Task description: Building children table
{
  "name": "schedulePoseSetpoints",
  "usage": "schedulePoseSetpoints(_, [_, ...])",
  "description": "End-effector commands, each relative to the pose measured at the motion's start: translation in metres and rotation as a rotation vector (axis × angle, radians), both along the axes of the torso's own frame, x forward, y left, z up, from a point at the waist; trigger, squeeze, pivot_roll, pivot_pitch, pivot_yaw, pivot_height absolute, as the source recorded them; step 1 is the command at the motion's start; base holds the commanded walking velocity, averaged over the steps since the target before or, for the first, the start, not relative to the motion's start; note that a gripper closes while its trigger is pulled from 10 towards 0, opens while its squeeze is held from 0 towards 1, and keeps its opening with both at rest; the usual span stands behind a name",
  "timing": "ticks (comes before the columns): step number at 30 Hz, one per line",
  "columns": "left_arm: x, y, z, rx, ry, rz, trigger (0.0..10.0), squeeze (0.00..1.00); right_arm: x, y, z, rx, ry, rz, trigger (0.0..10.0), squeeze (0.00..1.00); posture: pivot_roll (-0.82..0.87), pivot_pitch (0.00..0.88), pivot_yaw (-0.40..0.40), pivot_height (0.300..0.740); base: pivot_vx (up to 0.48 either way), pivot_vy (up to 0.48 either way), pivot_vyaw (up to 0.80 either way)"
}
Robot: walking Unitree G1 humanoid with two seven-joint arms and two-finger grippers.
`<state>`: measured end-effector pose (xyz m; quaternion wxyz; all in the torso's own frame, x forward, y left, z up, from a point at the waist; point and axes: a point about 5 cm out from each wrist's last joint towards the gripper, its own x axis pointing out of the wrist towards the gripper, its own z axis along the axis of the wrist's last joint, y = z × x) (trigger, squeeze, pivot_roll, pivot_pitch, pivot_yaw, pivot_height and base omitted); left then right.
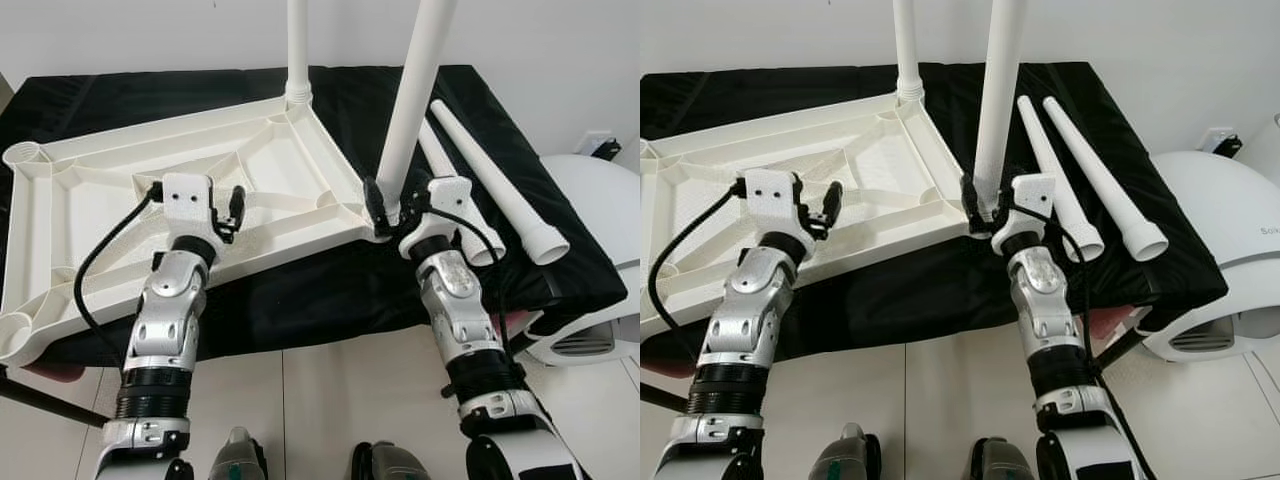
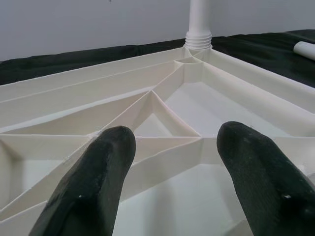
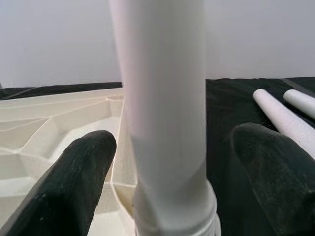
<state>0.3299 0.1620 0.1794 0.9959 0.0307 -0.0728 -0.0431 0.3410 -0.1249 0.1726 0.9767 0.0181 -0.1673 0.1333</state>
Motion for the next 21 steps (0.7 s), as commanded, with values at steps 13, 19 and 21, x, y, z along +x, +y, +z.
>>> schedulePoseSetpoints(13, [-0.014, -0.003, -0.007, 0.001, 0.009, 0.029, 10.0, 0.00, -0.010, 0.004, -0.008, 0.002, 0.005, 0.027, 10.0, 0.00, 0.02, 0.112, -0.001, 0.740, 0.000, 0.000, 0.00])
schedulePoseSetpoints(19, [-0.018, 0.001, -0.006, 0.022, -0.008, 0.023, 10.0, 0.00, -0.012, -0.002, -0.007, 0.000, 0.003, 0.012, 10.0, 0.00, 0.02, 0.116, -0.003, 0.740, 0.000, 0.000, 0.00])
schedulePoseSetpoints(21, [-0.019, 0.003, -0.005, 0.020, -0.013, 0.026, 10.0, 0.00, -0.012, -0.004, -0.006, -0.001, -0.001, 0.008, 10.0, 0.00, 0.03, 0.112, -0.004, 0.740, 0.000, 0.000, 0.00])
